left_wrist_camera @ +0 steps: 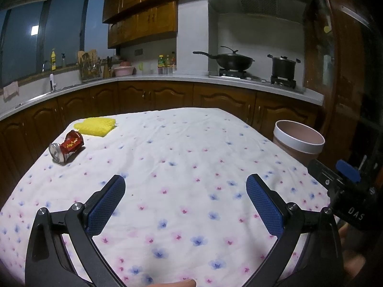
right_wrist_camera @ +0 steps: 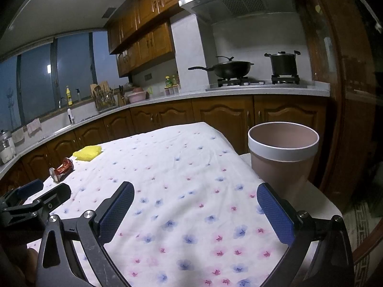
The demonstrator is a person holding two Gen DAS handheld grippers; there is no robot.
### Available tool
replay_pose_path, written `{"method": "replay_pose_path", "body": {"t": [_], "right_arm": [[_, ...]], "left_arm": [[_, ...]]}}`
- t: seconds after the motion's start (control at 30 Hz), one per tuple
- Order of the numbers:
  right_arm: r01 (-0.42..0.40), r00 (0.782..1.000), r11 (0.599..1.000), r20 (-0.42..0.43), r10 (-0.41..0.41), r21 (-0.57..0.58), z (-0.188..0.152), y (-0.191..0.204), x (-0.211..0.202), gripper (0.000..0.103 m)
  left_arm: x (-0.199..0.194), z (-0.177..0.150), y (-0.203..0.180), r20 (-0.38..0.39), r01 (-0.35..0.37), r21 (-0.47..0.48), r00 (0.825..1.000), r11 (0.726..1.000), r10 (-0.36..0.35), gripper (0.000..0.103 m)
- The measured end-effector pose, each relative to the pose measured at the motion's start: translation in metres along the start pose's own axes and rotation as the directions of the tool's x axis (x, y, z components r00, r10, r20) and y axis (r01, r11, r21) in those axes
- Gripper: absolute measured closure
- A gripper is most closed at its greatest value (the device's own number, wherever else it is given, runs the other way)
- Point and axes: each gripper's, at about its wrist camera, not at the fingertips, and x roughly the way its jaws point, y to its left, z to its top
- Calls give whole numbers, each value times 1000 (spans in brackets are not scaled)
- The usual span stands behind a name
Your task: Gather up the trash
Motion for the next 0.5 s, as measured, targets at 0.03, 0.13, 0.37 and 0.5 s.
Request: {"method": "replay_pose_path", "body": {"t": [0.03,0.13,0.37,0.5], "right_arm": [[-2,1000,1000,1,2,1,0,0,-1,0],[-5,1000,1000,1,5,3,2,-1,-2,0],[-5,1000,1000,-4,5,5,3,0,-3,0],[-6,1000,1000,-3,6,7,4,-1,-3,0]], "left_arm": [[0,0,0,0,1,1,1000,1000,-1,0],[-1,0,1,-4,7,-1,1000,1000,-7,0],[2,1,2,-11,8,2,1000,1000,-8,0],[2,1,1,-6,7,5,1000,1000,-7,0]]}}
